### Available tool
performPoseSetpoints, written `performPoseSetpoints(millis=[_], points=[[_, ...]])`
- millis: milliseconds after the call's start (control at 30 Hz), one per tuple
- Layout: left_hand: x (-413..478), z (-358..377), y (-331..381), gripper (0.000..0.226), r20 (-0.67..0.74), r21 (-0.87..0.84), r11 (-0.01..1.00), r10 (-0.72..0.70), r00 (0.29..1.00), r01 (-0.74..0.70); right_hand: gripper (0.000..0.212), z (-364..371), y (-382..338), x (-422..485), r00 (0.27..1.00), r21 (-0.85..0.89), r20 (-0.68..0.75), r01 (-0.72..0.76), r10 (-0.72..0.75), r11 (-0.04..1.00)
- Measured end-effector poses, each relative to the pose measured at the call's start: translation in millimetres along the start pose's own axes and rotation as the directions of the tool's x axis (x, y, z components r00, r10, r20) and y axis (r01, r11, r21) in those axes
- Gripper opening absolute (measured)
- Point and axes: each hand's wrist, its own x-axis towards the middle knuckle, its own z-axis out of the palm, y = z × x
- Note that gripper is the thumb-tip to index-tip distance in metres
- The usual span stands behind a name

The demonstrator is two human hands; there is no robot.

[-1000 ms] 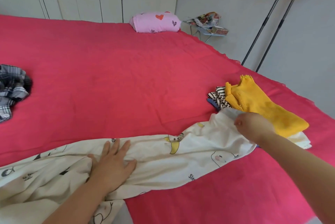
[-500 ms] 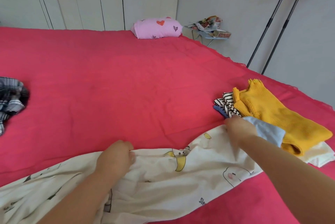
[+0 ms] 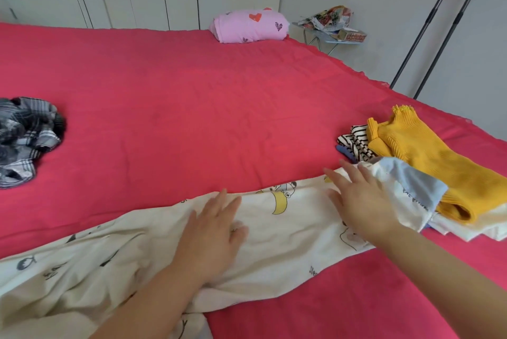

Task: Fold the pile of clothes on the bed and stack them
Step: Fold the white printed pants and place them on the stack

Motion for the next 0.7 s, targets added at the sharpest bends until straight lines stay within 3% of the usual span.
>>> performPoseSetpoints(millis=[67,133,233,333,400,467,500,567,633,700], points=[[-12,10,-2,0.102,0.186,0.159,0.987,0.004,0.982,-0.034,0.051,16,4,-20,0.973,0.011,0.225,0.057,-0.058,0.998],[-16,10,-2,0.09,0.236,0.207,0.978,-0.021,0.971,-0.029,0.052,25,19,-30,0.925,-0.091,0.377,-0.019,0.052,0.996],[-21,-11,7,0.057,0.099,0.222,0.975,0.004,0.995,-0.026,0.051,15,14,-28,0.941,-0.135,0.297,-0.127,0.163,0.983],[-38,-31,0,0.053,-0.021,0.205,0.979,0.015,1.0,-0.01,0.05,6,-12,-33,0.994,0.033,0.091,-0.071,0.067,0.997],[-58,-42,-13,0.052,-0.073,0.181,0.983,-0.006,0.997,0.019,0.05,12,-25,-44,0.975,0.154,0.217,0.007,-0.041,0.988],[-83,-55,-29,0.051,-0.143,0.14,0.989,-0.032,0.989,0.052,0.051,21,-32,-55,0.909,0.05,0.414,0.031,-0.049,0.998],[-96,-62,-37,0.05,-0.187,0.099,0.992,-0.054,0.981,0.073,0.051,18,-36,-58,0.911,0.006,0.412,0.032,-0.032,0.999],[-124,-73,-57,0.048,-0.288,-0.01,0.99,-0.135,0.948,0.139,0.05,2,-56,-66,0.965,-0.019,0.254,0.063,-0.056,0.998],[-148,-79,-76,0.048,-0.356,-0.117,0.975,-0.217,0.909,0.187,0.047,-20,-87,-86,0.973,0.169,0.094,0.192,-0.209,0.967],[-167,-79,-90,0.048,-0.369,-0.182,0.959,-0.273,0.889,0.219,0.047,-38,-123,-122,0.91,0.451,0.068,0.338,-0.409,0.826]])
